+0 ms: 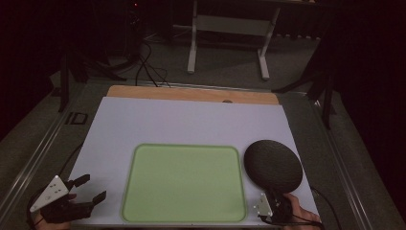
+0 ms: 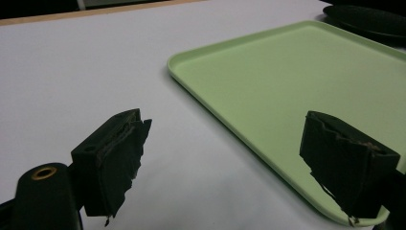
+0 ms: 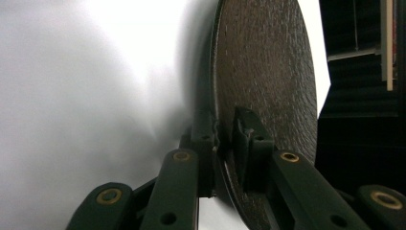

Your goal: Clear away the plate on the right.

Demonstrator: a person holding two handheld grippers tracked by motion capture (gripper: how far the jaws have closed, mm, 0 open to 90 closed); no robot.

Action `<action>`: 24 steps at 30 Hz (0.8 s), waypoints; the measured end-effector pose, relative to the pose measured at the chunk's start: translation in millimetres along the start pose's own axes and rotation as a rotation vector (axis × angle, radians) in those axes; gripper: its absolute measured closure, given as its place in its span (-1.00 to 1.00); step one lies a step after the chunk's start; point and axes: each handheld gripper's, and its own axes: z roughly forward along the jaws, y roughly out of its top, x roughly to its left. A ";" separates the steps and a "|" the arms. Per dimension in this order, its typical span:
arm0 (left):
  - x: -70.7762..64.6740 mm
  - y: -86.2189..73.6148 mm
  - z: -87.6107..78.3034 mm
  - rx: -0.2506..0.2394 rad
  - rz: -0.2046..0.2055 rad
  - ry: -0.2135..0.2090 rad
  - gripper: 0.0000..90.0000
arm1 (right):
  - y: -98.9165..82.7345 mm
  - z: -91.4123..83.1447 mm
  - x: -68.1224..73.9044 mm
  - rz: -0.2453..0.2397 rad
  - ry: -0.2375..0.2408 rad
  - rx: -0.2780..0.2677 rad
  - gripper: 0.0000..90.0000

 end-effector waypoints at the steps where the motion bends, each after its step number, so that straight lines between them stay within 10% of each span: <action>1: 0.0 0.0 0.0 0.001 0.001 0.000 -0.66 | -0.2 -0.2 -0.5 -0.001 -0.003 0.002 0.76; 24: 0.5 -0.3 0.2 0.003 -0.002 0.005 -0.66 | 2.5 15.3 -31.8 0.010 -0.081 0.083 0.58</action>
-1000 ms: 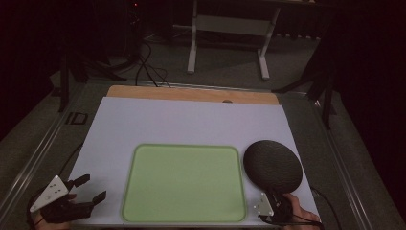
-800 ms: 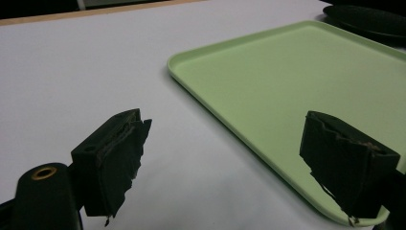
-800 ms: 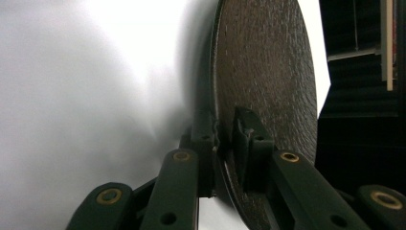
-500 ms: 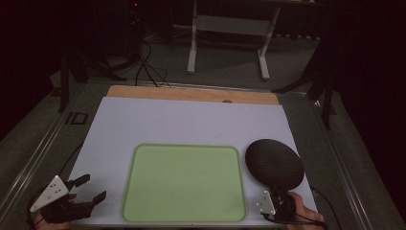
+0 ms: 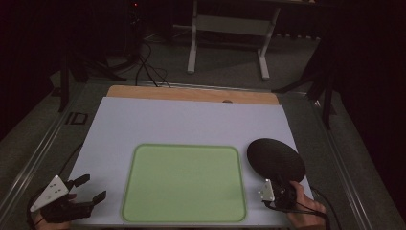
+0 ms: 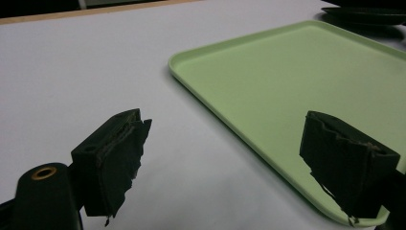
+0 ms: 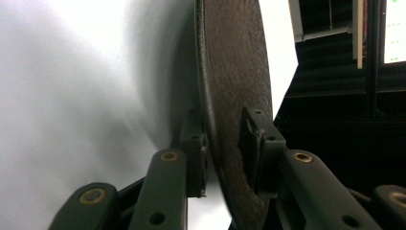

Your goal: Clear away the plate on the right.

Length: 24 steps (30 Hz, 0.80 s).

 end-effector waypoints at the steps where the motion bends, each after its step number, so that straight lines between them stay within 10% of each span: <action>1: 0.0 0.0 0.0 -0.002 0.000 0.000 -0.66 | 1.2 2.4 0.4 -0.009 0.004 0.002 0.56; 17: 0.4 -0.1 0.1 0.001 -0.002 0.002 -0.65 | 8.9 25.4 -4.5 -0.112 -0.014 0.076 0.54; 24: 0.7 -0.2 0.1 0.001 -0.002 0.001 -0.65 | 10.8 30.8 -6.3 -0.164 -0.019 0.093 0.86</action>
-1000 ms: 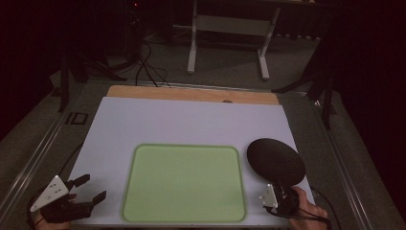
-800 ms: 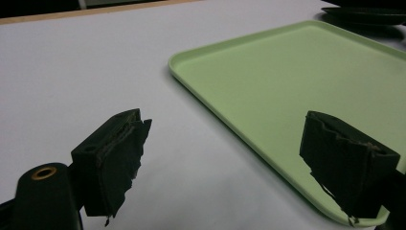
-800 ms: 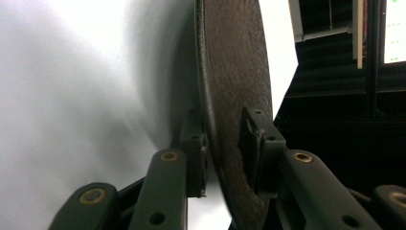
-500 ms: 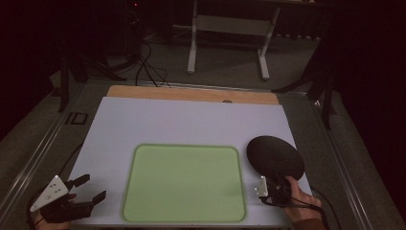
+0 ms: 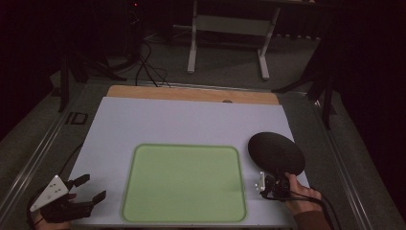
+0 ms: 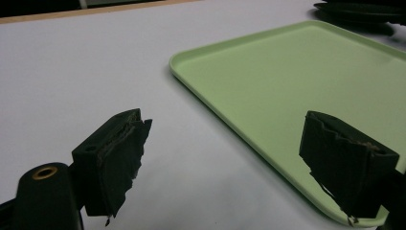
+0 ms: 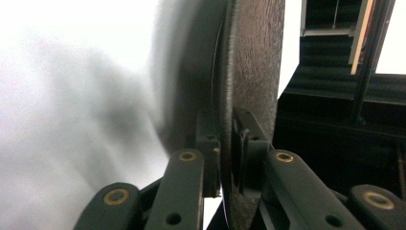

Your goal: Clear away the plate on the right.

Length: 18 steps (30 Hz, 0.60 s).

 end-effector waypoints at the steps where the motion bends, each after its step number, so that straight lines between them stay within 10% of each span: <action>1: 0.0 0.0 0.1 0.000 0.000 0.000 -0.65 | 0.7 -0.2 -0.4 -0.015 -0.009 -0.001 0.88; 18: 1.0 -0.4 0.5 0.003 -0.007 0.003 -0.65 | 1.6 -5.6 -1.7 -0.030 -0.058 -0.025 0.87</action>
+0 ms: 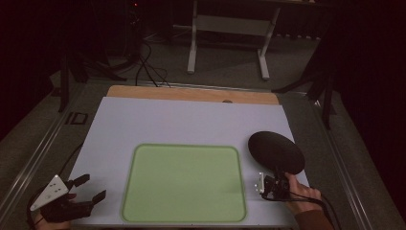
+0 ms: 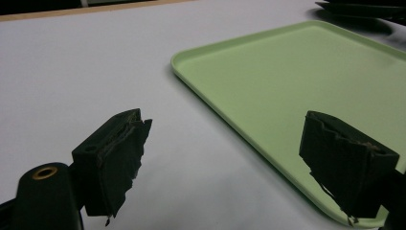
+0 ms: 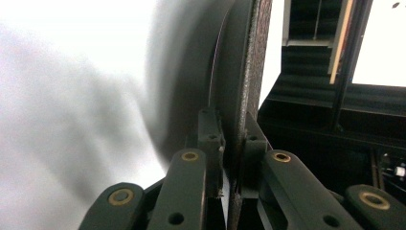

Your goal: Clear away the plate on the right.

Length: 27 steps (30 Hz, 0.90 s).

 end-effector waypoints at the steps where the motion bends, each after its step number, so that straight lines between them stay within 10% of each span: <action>1: 0.0 0.0 0.0 0.000 -0.001 0.000 -0.65 | 0.0 -1.2 -0.2 0.001 -0.007 -0.005 0.87; 27: 0.4 -0.2 -0.2 -0.003 -0.006 0.005 -0.65 | 26.8 -34.9 -13.5 -0.047 -0.066 -0.103 0.83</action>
